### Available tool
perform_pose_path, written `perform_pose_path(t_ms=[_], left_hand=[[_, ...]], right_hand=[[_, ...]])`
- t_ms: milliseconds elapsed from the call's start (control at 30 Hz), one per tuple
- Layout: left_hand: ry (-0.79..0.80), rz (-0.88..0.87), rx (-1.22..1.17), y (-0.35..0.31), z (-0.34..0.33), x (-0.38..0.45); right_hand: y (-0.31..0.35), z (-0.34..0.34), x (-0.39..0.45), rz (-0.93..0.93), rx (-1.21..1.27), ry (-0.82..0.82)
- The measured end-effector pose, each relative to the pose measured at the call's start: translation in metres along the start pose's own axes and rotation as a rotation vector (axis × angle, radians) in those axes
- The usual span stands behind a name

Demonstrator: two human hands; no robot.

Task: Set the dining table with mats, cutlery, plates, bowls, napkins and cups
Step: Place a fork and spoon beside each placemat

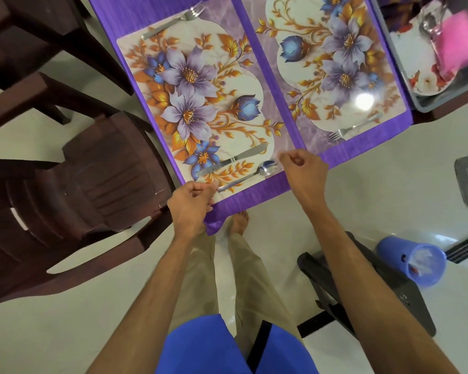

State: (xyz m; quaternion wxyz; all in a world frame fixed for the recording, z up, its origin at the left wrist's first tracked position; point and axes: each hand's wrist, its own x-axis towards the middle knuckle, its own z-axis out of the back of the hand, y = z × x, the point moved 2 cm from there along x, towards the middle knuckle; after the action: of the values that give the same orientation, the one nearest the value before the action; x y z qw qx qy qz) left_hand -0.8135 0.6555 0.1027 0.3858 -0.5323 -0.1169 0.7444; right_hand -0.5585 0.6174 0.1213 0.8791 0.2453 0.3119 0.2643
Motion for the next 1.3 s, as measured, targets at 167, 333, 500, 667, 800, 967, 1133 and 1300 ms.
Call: perform_pose_path(t_ms=[167, 333, 500, 667, 800, 967, 1133, 1300], left_hand=[[-0.125, -0.088, 0.073, -0.011, 0.010, 0.015], [-0.181, -0.099, 0.236, -0.026, 0.008, 0.025], [-0.160, -0.058, 0.256, -0.028, 0.010, 0.032], [-0.156, -0.179, 0.148, -0.024, 0.014, 0.027], [-0.079, -0.340, 0.293, -0.015, 0.019, 0.020], [-0.060, -0.482, 0.635, -0.029, 0.019, 0.018], [0.059, -0.431, 0.740, -0.042, 0.015, 0.028], [0.140, -0.333, 0.575, -0.046, 0.015, 0.039]], right_hand=[[0.027, -0.001, 0.018, 0.218, -0.090, -0.046], [0.038, -0.022, 0.037, 0.259, -0.098, 0.072], [0.036, -0.030, 0.043, 0.239, -0.133, 0.102], [0.032, -0.030, 0.044, 0.253, -0.132, 0.080], [0.032, -0.031, 0.044, 0.292, -0.159, 0.076], [0.033, -0.031, 0.050, 0.323, -0.236, 0.197], [0.041, -0.029, 0.058, 0.460, -0.367, 0.290], [0.053, -0.021, 0.067, 0.512, -0.352, 0.411]])
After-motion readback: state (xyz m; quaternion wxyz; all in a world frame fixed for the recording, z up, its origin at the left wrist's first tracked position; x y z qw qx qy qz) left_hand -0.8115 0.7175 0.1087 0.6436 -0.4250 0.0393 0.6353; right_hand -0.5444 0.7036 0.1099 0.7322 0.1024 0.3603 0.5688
